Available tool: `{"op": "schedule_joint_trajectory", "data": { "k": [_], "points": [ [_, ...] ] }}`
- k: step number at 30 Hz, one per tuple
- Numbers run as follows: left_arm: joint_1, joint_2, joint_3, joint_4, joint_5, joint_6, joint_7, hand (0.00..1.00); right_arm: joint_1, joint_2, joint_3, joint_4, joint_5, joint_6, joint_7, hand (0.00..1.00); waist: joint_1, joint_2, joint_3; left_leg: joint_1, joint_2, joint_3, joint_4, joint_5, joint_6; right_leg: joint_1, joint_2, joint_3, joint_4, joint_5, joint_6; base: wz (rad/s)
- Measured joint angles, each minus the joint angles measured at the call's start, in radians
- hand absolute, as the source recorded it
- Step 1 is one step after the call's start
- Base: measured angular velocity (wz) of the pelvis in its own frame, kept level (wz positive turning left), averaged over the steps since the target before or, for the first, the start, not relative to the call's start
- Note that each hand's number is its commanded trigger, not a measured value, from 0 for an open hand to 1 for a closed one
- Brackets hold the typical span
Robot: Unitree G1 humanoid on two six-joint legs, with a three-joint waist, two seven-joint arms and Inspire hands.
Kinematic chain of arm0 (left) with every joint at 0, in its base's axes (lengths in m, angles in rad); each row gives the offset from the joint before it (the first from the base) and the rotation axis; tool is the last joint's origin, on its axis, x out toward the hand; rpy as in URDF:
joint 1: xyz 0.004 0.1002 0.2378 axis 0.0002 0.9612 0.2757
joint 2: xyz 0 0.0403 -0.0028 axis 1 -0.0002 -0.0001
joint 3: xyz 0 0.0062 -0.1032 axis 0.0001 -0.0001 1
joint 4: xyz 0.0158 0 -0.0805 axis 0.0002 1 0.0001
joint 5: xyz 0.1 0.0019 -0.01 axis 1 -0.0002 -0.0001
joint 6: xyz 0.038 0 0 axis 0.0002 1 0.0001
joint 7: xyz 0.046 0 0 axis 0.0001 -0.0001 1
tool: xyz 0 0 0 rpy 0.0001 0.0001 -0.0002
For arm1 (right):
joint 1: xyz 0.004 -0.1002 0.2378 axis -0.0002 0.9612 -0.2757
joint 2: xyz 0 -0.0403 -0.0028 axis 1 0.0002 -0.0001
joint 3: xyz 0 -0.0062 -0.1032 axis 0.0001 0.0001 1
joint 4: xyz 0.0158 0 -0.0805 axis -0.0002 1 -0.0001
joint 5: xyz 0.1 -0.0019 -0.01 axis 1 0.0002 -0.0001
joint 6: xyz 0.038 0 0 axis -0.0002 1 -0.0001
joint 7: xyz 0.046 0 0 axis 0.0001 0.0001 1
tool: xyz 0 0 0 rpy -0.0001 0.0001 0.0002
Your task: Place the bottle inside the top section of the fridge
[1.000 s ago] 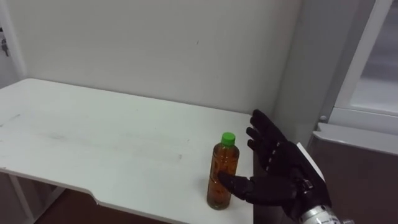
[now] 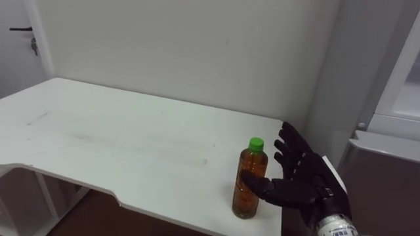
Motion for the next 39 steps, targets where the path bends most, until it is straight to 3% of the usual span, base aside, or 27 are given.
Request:
{"op": "schedule_joint_trajectory", "data": {
  "k": [8, 13, 17, 32, 37, 39],
  "points": [
    [0.000, 0.005, 0.000, 0.004, -0.008, 0.007, 0.009, 0.00, -0.010, -0.003, -0.001, 0.001, -0.005, 0.000, -0.059, 0.00, 0.000, 0.004, -0.0007, -0.027, -0.005, -0.010, 0.000, 0.003, 0.003, -0.023, -0.007, -0.019, 0.007, -0.001, 0.002, 0.05],
    [-0.009, 0.005, -0.001, 0.003, -0.007, 0.013, 0.013, 0.00, -0.096, -0.004, 0.000, 0.067, -0.005, 0.000, -0.082, 0.00, 0.005, 0.008, 0.0004, -0.051, -0.005, -0.012, 0.001, 0.011, 0.005, -0.049, -0.010, -0.024, 0.021, -0.001, 0.002, 0.02],
    [-0.011, 0.005, -0.001, 0.002, -0.017, 0.029, 0.021, 0.00, -0.114, -0.004, 0.000, 0.111, -0.005, 0.001, -0.097, 0.00, 0.024, 0.006, -0.0003, -0.055, -0.005, -0.016, 0.001, 0.011, 0.004, -0.054, -0.010, -0.028, 0.022, -0.001, 0.001, 0.02],
    [-0.019, 0.006, -0.035, 0.001, -0.031, 0.024, 0.044, 0.00, -0.178, 0.001, 0.003, 0.279, -0.002, 0.000, -0.123, 0.00, 0.034, 0.004, 0.0013, -0.062, -0.005, -0.016, 0.000, 0.013, 0.004, -0.056, -0.010, -0.031, 0.021, -0.001, 0.001, 0.01],
    [-0.035, 0.006, -0.041, 0.000, -0.049, 0.022, 0.048, 0.00, -0.188, 0.004, 0.013, 0.343, -0.002, -0.001, -0.126, 0.00, 0.054, -0.008, 0.0084, -0.064, -0.005, -0.017, 0.000, 0.013, 0.004, -0.059, -0.010, -0.027, 0.020, -0.001, 0.001, 0.00],
    [-0.035, 0.006, -0.042, 0.000, -0.058, 0.021, 0.049, 0.00, -0.193, 0.003, 0.031, 0.344, -0.001, -0.001, -0.128, 0.00, 0.058, -0.013, 0.0066, -0.069, -0.004, -0.015, 0.000, 0.013, 0.004, -0.068, -0.010, -0.028, 0.021, -0.001, 0.001, 0.00]
  ]
}}
